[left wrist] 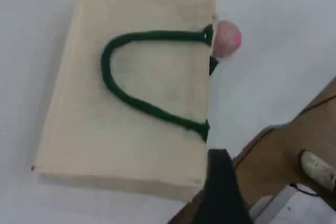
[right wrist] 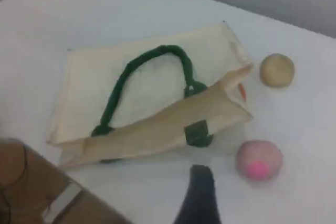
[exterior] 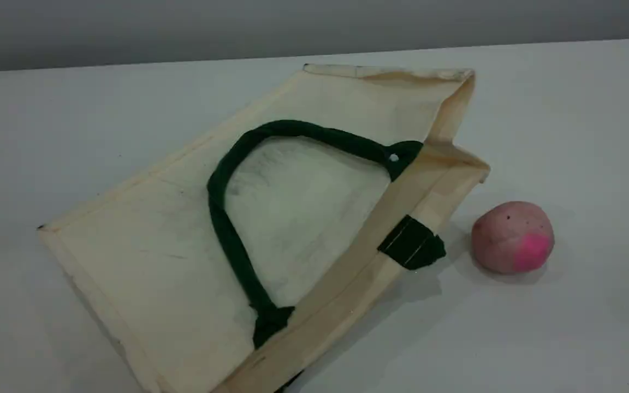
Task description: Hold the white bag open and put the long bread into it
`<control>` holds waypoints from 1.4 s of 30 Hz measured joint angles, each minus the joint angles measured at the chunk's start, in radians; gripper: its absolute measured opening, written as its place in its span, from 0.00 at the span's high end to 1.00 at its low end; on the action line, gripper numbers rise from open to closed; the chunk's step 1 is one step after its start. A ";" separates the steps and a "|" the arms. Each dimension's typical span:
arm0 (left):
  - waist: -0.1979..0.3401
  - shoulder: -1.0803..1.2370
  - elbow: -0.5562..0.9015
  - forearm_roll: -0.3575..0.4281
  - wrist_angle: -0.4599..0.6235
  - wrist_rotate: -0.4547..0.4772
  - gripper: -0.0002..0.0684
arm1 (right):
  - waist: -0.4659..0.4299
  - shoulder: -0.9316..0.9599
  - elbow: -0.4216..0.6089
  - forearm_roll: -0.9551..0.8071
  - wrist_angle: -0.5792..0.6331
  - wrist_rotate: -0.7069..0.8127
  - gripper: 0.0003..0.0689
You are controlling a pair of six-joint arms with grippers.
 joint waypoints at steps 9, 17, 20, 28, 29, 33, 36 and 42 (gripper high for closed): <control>0.000 -0.236 0.163 0.080 -0.003 0.003 0.31 | 0.001 -0.106 0.101 -0.075 0.002 0.066 0.21; 0.000 -0.370 0.354 0.079 -0.050 0.002 0.31 | 0.001 -0.105 0.101 -0.083 -0.001 0.079 0.21; 0.000 -0.418 0.427 0.088 -0.058 0.002 0.31 | 0.001 -0.105 0.101 -0.083 -0.001 0.081 0.21; 0.000 -0.538 0.516 0.095 -0.133 -0.001 0.31 | 0.001 -0.105 0.101 -0.082 -0.001 0.082 0.21; 0.000 -0.546 0.522 0.095 -0.132 -0.001 0.31 | 0.001 -0.105 0.101 -0.082 -0.001 0.082 0.21; 0.000 -0.547 0.546 0.096 -0.134 -0.001 0.31 | 0.001 -0.105 0.101 -0.082 -0.001 0.082 0.21; 0.000 -0.547 0.546 0.096 -0.138 -0.001 0.31 | 0.001 -0.105 0.101 -0.082 -0.001 0.082 0.21; 0.000 -0.547 0.546 0.099 -0.138 -0.005 0.31 | 0.001 -0.105 0.101 -0.081 -0.001 0.082 0.21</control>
